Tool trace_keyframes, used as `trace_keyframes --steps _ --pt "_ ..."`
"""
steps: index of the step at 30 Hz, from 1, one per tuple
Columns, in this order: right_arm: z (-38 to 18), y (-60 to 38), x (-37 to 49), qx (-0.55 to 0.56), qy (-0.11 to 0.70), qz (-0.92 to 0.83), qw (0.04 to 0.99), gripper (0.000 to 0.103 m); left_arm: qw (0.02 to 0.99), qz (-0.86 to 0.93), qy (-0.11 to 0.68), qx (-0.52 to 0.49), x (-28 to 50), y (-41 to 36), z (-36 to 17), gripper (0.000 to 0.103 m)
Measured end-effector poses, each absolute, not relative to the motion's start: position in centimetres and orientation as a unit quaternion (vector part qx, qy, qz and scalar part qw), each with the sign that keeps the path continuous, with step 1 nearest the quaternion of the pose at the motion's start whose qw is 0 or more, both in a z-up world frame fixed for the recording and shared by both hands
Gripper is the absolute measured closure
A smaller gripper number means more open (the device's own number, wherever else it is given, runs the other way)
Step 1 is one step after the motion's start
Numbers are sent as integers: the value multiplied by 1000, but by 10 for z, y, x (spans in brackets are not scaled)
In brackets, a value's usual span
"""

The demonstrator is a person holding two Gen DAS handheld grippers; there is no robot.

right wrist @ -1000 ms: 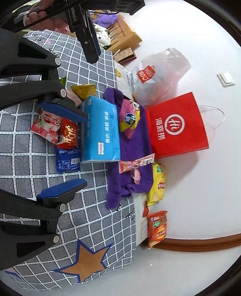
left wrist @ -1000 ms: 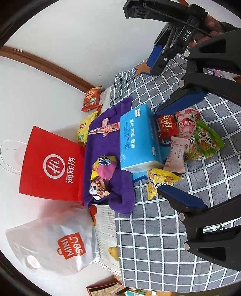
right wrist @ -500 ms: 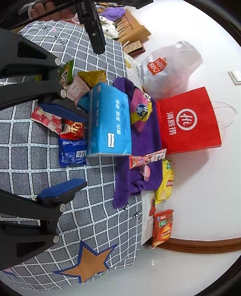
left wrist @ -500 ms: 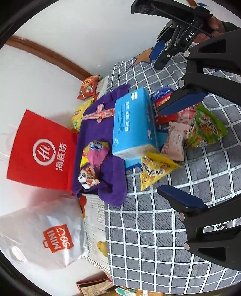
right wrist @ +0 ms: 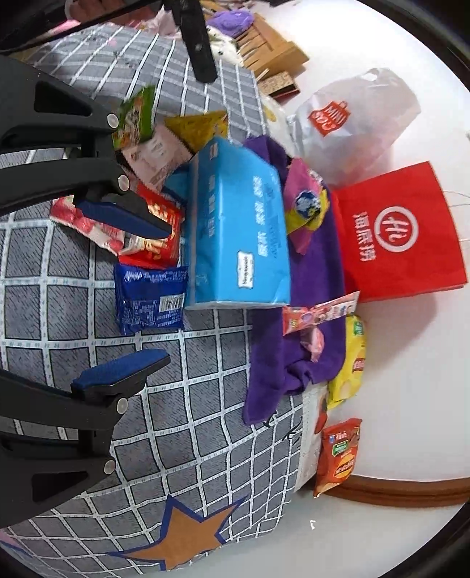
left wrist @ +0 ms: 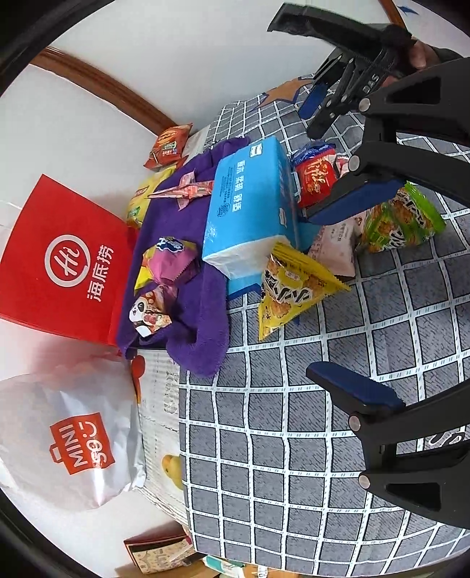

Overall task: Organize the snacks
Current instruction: 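Grasp the blue biscuit packet with the right tool while the left grasps the yellow snack bag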

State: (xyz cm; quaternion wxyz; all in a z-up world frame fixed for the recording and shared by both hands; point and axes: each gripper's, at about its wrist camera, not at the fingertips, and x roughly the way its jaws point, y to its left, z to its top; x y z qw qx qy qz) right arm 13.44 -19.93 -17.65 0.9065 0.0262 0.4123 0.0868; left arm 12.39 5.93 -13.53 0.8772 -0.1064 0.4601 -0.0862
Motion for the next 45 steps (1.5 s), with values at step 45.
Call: trace_keyframes --steps 45 --pt "-225 -217 141 -16 407 60 911 58 877 -34 479 -26 175 32 -183 34"
